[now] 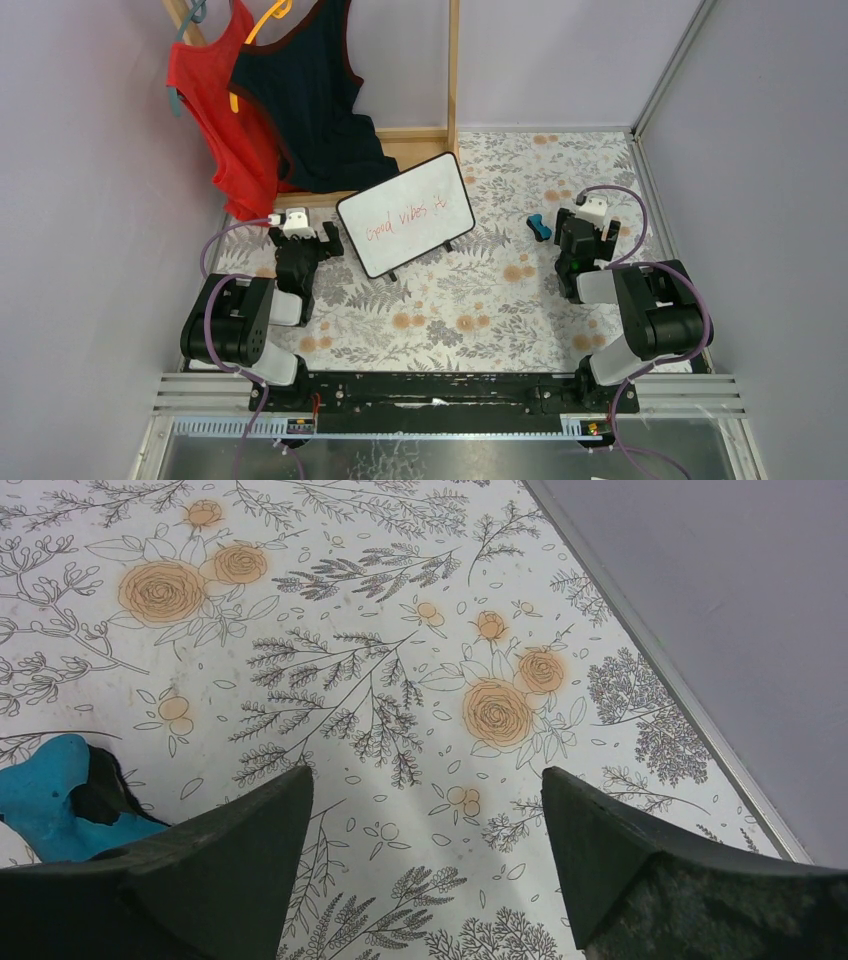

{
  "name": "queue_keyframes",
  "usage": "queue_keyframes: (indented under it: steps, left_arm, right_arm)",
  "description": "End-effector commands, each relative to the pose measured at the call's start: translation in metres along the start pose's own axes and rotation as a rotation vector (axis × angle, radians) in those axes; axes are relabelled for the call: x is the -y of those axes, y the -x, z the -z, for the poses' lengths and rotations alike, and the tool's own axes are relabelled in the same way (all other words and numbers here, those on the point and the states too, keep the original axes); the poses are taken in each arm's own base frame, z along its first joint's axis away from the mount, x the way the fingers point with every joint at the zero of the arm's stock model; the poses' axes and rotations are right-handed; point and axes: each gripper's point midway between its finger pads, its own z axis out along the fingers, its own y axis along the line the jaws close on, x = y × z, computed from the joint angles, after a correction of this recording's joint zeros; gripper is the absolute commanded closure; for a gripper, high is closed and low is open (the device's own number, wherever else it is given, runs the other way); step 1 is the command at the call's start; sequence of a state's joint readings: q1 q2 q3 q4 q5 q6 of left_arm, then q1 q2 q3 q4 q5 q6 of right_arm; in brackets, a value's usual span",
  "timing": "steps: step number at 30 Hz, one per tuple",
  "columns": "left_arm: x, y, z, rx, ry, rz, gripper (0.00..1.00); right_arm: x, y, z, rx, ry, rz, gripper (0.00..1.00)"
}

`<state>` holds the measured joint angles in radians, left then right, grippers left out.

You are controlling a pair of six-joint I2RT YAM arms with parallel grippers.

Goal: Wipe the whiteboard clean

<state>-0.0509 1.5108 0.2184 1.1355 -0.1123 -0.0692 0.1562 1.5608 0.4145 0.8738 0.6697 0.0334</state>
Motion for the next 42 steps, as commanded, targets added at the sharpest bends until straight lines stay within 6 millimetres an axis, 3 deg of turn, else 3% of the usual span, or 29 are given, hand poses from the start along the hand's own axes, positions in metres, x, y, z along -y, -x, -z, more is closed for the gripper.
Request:
queue_keyframes:
  steps: [1,5,6,10,16,21,24,31,36,42]
  left_arm:
    - [0.001,0.02,-0.007,0.073,0.007,-0.005,0.0]
    - [0.001,0.02,-0.007,0.072,0.005,-0.005,0.0]
    - [0.001,0.02,-0.007,0.073,0.005,-0.005,0.0]
    - [0.001,0.02,-0.006,0.071,0.005,-0.004,0.0]
    - [0.001,0.02,-0.007,0.072,0.005,-0.004,0.0]
    - [0.001,0.02,-0.006,0.072,0.005,-0.004,0.0]
    - [0.001,0.02,-0.007,0.073,0.004,-0.004,0.0]
    - [0.001,0.02,-0.007,0.073,0.004,-0.002,0.0]
    - [0.001,0.02,-0.007,0.071,0.002,0.0,0.0]
    - [0.001,0.021,-0.007,0.074,0.003,-0.001,0.0]
  right_arm:
    - [0.006,0.023,-0.001,0.057,-0.054,-0.051,0.15]
    - [-0.001,0.037,0.002,-0.109,-0.041,-0.044,0.3]
    - [-0.004,0.034,0.009,-0.187,-0.01,-0.015,0.31]
    - [-0.021,0.051,0.025,-0.323,0.139,0.059,0.31]
    - [-0.062,0.074,0.053,-0.52,0.419,0.11,0.26]
    - [-0.068,0.103,0.059,-0.568,0.478,0.16,0.25]
    - [-0.073,0.108,0.059,-0.601,0.519,0.206,0.23]
    - [-0.107,0.053,0.058,-0.787,0.677,0.26,0.22]
    - [-0.11,0.02,0.043,-0.828,0.666,0.338,0.21]
    - [-0.112,0.003,0.028,-0.837,0.676,0.315,0.22]
